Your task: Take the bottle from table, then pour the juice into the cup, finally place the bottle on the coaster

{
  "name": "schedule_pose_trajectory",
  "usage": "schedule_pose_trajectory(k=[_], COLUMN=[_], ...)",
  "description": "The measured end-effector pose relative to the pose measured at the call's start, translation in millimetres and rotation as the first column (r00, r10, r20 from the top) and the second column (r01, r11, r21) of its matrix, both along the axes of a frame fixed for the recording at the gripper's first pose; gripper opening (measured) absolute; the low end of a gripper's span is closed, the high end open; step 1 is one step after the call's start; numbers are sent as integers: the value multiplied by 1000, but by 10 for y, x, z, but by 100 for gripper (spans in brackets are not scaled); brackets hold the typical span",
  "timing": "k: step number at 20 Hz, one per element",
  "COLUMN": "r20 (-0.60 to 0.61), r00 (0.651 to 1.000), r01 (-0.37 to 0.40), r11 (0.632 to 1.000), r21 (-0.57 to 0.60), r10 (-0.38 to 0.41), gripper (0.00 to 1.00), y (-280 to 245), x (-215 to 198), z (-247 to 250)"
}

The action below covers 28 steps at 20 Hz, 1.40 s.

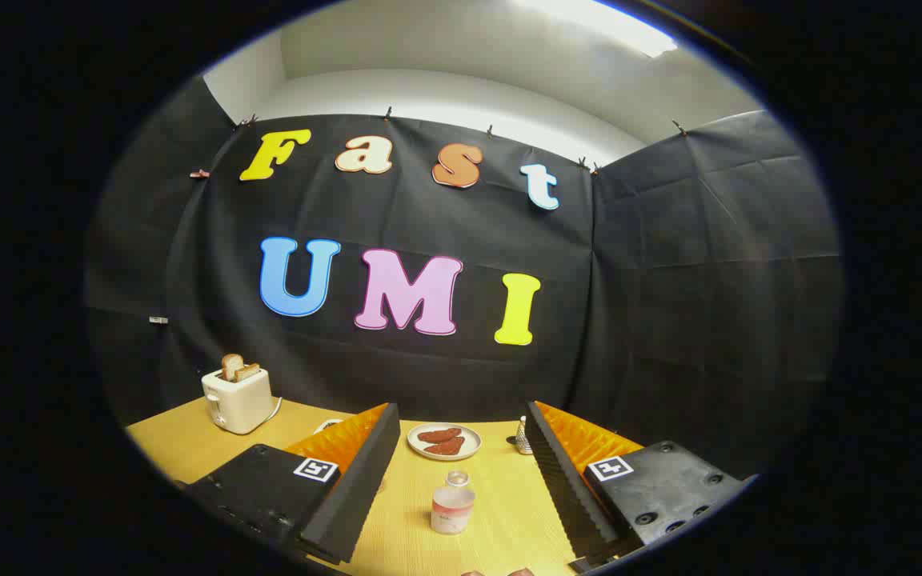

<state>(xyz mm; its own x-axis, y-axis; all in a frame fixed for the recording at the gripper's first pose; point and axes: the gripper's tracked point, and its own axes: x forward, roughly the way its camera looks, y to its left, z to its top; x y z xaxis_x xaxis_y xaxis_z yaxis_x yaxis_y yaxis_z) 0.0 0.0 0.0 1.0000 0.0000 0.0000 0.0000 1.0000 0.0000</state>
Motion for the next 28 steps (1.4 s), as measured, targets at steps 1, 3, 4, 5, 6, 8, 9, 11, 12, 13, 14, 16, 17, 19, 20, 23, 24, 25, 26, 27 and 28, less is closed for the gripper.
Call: schedule_pose_trajectory(k=[1,3,4,5,6,8,9,11,12,13,14,16,17,19,20,23,24,25,26,27,28], r20=[-6,-9,-14,-21,-26,-26,-21,-12,-10,-10,-12,-9,-5,-3,-3,-5,-3,-8,-16,-24,-29], r00=[1000,1000,1000,999,999,998,998,998,998,998,997,995,993,992,990,987,986,985,984,983,982], r01=[-8,-13,-21,-31,-38,-48,-53,-62,-65,-69,-78,-104,-114,-129,-138,-158,-164,-169,-178,-183,-184], r11=[1000,999,999,999,998,997,997,997,997,997,997,994,993,992,990,987,986,985,983,982,982], r21=[14,30,34,40,47,56,51,35,30,30,29,15,5,4,14,38,43,43,42,44,51], r10=[8,13,21,32,39,49,54,63,65,70,78,104,114,129,138,158,164,169,179,184,185], gripper=[97,97,97,97,97,97,97,97,97,97,97,97,97,97,97,97,97,97,97,97,97], y=[33,51,75,105,126,154,165,183,181,182,194,204,196,158,150,94,84,68,64,48,22], x=[-21,-34,-24,-6,7,24,33,64,83,83,103,141,182,247,273,362,405,435,476,510,542], z=[-13,-50,-76,-106,-117,-125,-116,-96,-88,-90,-77,-65,-60,-77,-88,-187,-233,-301,-388,-454,-501])
